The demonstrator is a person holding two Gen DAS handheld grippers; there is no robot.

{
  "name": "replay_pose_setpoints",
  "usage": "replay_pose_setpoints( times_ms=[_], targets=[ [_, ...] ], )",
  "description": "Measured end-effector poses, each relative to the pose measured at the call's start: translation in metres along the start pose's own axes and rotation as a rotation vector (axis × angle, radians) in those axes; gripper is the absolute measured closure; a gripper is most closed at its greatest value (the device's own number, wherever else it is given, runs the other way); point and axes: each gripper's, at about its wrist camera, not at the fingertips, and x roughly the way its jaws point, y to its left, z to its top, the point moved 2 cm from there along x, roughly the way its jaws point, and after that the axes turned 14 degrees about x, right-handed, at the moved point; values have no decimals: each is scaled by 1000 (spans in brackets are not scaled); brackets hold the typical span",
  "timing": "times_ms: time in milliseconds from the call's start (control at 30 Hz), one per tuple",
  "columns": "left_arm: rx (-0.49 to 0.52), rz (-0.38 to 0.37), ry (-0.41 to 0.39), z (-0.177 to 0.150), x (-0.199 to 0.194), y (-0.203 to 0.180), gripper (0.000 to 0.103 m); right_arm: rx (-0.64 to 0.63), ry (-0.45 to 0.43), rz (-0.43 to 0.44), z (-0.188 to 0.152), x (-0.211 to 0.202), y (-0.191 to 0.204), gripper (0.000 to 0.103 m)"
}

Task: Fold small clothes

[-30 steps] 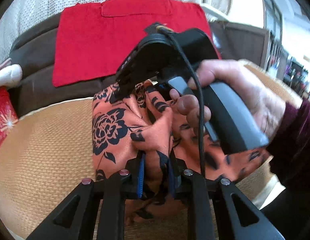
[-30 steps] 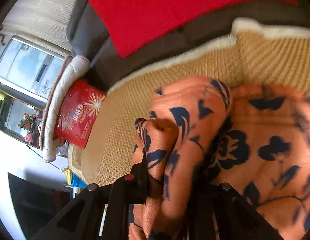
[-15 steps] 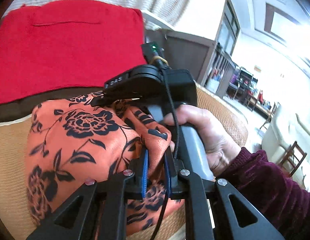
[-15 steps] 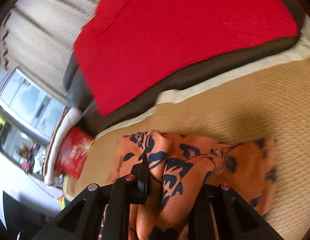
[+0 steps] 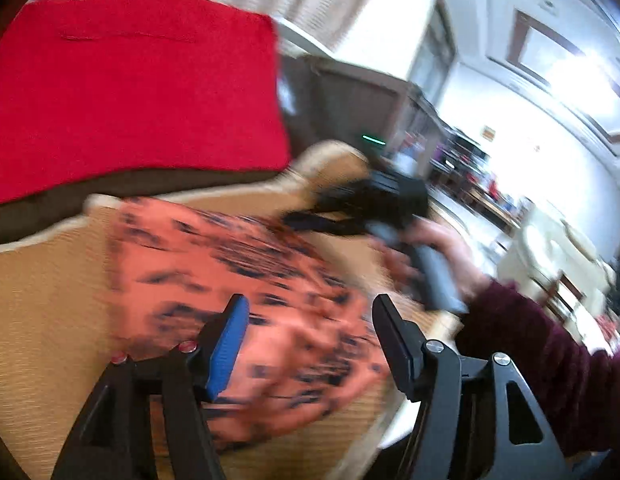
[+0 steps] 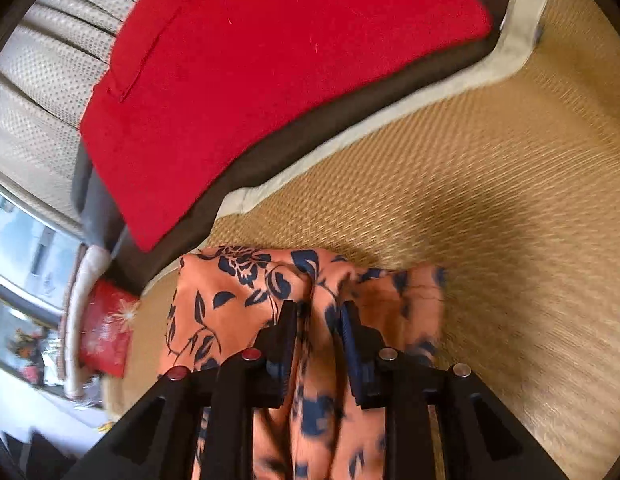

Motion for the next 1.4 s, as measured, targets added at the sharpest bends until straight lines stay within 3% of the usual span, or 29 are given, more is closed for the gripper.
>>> replay_pose_setpoints(
  times_ms=[133, 233, 333, 433, 500, 533, 567, 733, 900, 1033, 1133, 1167, 1267, 1300, 1400],
  targets=[
    [-104, 137, 3, -9, -10, 44, 37, -56, -56, 92, -21, -17, 34, 77],
    [-135, 246, 57, -19, 2, 63, 37, -96, -65, 108, -28, -11, 58, 77],
    [-107, 227, 117, -26, 21, 58, 38, -137, -64, 69, -31, 9, 79, 77],
    [29, 246, 176, -31, 39, 35, 38, -102, -41, 10, -26, 29, 74, 77],
    [114, 281, 219, -37, 48, 22, 38, -56, 36, -47, -29, 50, 67, 77],
    [132, 285, 229, -39, 49, 21, 38, -37, 123, -88, -34, 66, 59, 77],
    [141, 284, 239, -41, 50, 19, 38, -41, 144, -100, -38, 70, 58, 78],
    [142, 231, 266, -50, 46, 17, 38, -88, 161, -127, -60, 55, 57, 78],
    [202, 205, 299, -58, 45, 2, 35, -97, 120, -147, -93, 29, 49, 78],
    [178, 185, 283, -60, 34, 3, 33, -104, 64, -97, -121, -5, 33, 78],
    [131, 162, 269, -58, 27, 16, 33, -21, -16, -51, -116, -41, 15, 78],
    [105, 152, 262, -58, 24, 21, 33, 35, -73, -39, -113, -56, 4, 74],
    [8, 131, 247, -58, 22, 34, 33, 135, -145, -84, -109, -75, -19, 23],
    [-15, 131, 247, -58, 24, 38, 33, 161, -164, -97, -111, -76, -23, 23],
    [-52, 126, 251, -55, 28, 39, 33, 127, -90, -70, -116, -55, -9, 34]
  ],
)
